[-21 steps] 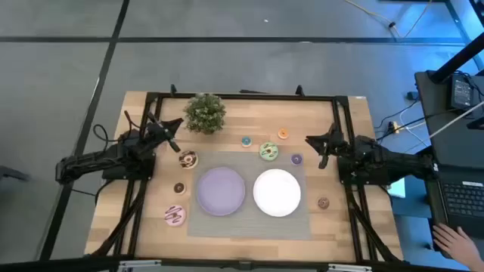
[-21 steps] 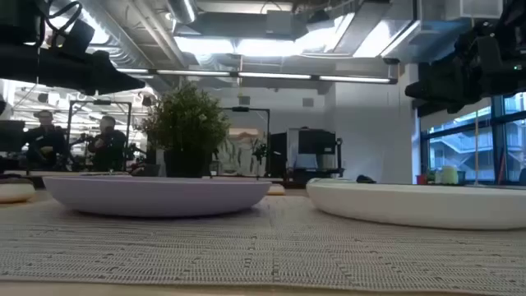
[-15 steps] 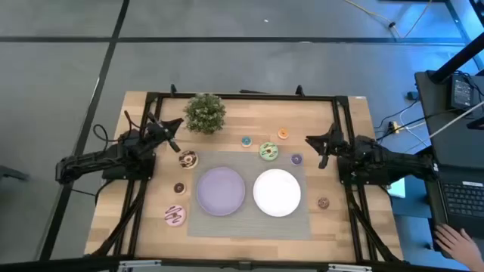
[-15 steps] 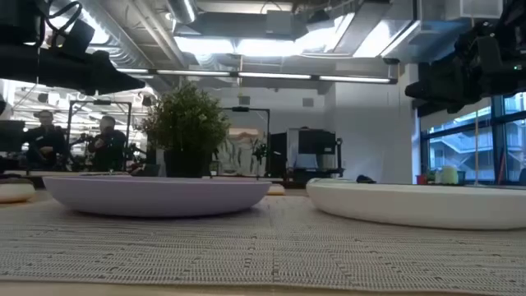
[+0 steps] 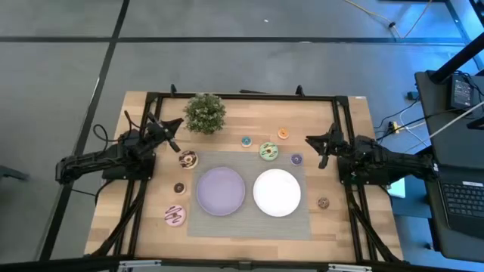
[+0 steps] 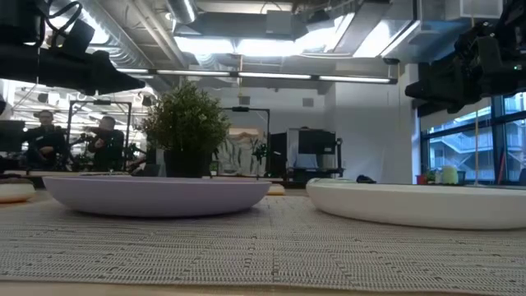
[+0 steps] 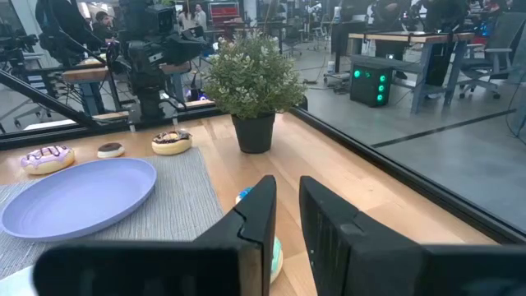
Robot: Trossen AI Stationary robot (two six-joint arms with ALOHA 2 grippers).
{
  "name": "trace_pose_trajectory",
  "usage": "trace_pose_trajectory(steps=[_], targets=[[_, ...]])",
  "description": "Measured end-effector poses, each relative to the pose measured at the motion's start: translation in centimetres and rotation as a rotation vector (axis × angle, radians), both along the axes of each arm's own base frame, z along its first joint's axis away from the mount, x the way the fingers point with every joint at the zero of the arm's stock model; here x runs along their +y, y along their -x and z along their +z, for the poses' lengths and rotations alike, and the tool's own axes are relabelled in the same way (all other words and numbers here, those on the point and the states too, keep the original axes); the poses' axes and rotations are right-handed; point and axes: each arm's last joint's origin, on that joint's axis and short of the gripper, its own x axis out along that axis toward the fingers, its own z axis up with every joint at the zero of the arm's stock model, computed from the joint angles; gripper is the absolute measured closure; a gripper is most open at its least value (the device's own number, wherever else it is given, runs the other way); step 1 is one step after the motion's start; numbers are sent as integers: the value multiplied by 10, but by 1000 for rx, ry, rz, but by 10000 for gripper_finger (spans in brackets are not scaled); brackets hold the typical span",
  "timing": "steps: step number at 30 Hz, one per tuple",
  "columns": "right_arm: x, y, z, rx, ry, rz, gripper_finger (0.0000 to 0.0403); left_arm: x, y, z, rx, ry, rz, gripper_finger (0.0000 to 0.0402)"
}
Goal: Pick & Place donuts
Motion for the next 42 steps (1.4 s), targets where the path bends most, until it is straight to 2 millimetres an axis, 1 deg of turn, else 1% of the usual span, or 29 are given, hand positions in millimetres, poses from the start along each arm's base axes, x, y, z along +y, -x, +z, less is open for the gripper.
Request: trace_pose_trajectory(steps=[36,42], targets=[[0,0,1,-5,0,1,342,0,0,0,0,0,0,386],[0,0,1,-36,-76,5,342,0,0,0,0,0,0,386]])
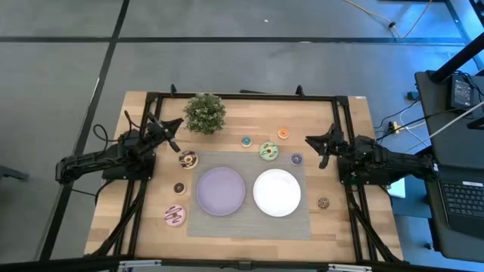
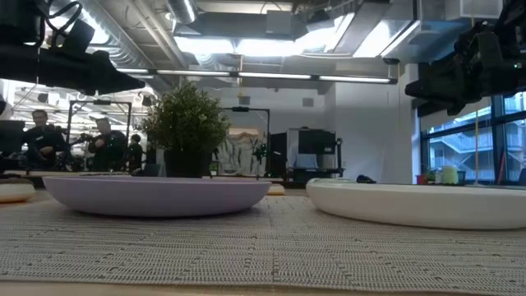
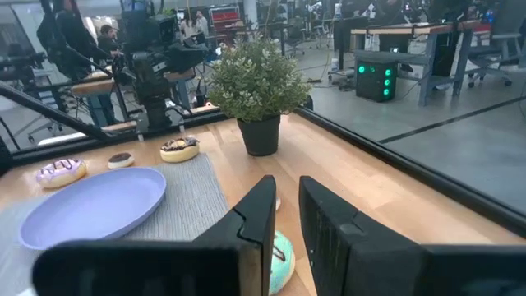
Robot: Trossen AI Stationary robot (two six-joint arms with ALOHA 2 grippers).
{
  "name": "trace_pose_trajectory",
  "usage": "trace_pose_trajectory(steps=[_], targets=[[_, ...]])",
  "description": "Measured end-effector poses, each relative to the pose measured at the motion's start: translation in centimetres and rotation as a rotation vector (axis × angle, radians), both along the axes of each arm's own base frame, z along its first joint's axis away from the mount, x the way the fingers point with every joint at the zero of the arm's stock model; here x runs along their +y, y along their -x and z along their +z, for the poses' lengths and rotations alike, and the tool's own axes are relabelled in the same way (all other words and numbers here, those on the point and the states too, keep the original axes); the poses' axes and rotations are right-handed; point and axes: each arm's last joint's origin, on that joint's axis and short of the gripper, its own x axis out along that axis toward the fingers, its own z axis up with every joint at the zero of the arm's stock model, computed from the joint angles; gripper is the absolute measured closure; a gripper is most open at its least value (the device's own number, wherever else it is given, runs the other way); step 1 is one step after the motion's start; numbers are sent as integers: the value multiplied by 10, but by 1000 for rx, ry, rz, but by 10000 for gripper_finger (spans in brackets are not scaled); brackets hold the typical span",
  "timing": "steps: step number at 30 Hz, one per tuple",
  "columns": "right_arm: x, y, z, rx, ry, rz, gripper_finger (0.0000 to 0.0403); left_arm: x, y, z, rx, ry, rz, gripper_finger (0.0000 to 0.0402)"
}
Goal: Pick & Place donuts
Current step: Put the small dark blue donut on the white plate
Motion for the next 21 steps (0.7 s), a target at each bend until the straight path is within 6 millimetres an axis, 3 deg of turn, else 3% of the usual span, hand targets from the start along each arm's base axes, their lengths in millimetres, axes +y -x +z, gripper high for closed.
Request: trace_pose_trajectory(steps=[8,15,21], targets=[[-2,1,3,-59,-69,-62,321,0,0,0,0,0,0,386],[-8,5,14,-227,-127,-304,237,0,0,0,0,0,0,386],[-8,5,12,-238,-194,-328,155,0,0,0,0,0,0,386]])
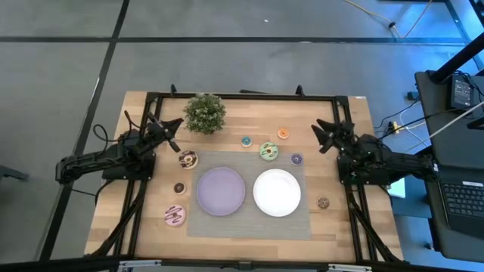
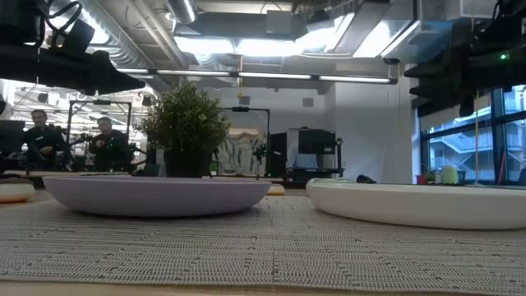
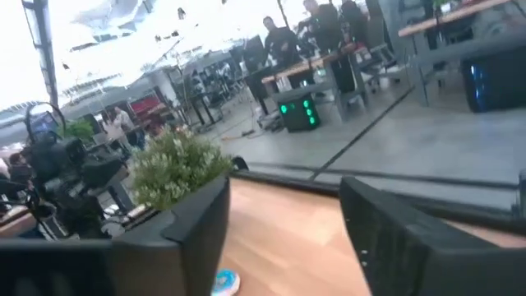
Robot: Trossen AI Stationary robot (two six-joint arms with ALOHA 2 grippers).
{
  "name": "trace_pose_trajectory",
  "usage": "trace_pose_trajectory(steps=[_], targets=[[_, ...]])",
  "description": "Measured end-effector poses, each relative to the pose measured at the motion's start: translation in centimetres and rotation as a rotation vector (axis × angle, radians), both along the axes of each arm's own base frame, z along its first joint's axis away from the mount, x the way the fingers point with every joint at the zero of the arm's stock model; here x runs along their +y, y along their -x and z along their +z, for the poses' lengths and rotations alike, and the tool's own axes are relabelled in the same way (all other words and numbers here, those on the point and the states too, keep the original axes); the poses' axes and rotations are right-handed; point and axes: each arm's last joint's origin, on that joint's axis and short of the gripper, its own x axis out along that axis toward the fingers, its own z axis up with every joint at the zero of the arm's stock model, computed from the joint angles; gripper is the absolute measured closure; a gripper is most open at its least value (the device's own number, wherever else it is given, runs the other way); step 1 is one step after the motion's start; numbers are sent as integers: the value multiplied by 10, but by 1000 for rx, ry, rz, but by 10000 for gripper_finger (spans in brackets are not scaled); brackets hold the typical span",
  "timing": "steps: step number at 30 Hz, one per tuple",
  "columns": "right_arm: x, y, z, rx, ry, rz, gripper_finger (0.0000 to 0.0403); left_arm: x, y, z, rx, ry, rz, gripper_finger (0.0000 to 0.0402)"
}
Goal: Pick & Place donuts
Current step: Put the small dark blue donut on the white plate
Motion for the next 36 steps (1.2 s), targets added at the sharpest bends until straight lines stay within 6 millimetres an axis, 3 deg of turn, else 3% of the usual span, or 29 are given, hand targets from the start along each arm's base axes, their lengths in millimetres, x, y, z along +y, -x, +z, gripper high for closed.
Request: trace_pose_trajectory(steps=[6,15,25,31,36], targets=[[1,0,6,-96,-29,24,109,0,0,0,-49,51,-10,386],[3,8,40,-238,21,76,120,-1,-1,0,-130,137,-43,386],[4,-12,101,149,-62,211,150,-1,-1,0,-130,139,-43,384],[3,-30,123,462,-462,115,169,-1,-1,0,-130,139,-42,384],[3,-52,119,640,-697,78,187,-1,-1,0,-130,139,-42,384]])
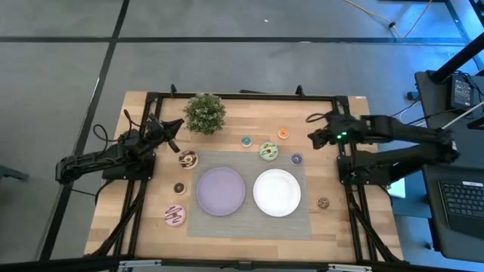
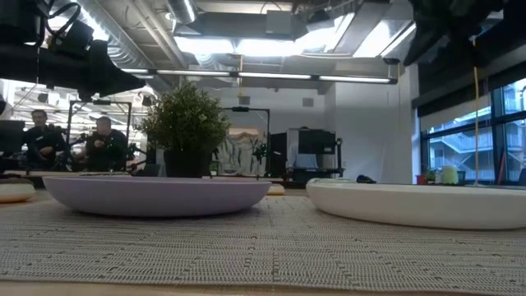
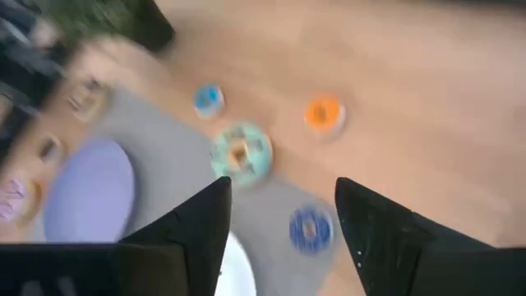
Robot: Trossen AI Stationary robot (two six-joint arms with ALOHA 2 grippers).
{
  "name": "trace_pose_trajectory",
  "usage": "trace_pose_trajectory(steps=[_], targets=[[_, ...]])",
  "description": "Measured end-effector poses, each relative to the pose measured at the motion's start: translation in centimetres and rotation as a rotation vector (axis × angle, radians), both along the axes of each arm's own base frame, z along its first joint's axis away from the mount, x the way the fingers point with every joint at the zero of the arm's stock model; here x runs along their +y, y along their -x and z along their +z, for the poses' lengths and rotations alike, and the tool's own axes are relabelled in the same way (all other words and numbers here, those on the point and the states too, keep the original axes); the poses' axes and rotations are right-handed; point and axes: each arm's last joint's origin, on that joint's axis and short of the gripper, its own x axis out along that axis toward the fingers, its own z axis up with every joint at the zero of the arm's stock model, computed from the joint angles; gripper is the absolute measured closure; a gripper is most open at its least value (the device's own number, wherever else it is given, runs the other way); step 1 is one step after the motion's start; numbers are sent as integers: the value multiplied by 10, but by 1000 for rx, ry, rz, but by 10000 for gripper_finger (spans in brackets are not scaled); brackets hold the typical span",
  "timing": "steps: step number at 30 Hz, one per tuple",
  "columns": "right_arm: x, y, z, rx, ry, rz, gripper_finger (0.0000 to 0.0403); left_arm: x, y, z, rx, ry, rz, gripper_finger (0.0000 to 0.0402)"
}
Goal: Pick & Place donuts
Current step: Put the small dark blue donut on the white plate
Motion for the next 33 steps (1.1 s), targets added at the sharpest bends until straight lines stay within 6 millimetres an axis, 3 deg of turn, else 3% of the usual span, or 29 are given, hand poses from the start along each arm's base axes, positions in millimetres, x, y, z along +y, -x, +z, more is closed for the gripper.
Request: trace_pose_trajectory(steps=[9,17,33], targets=[[-1,-36,-58,293,-166,-25,194,0,0,0,1,0,1,384],[-2,-55,-101,354,-204,-23,194,0,0,-1,5,2,9,384],[-6,-74,-143,532,-221,-44,194,0,0,-1,8,3,9,384]])
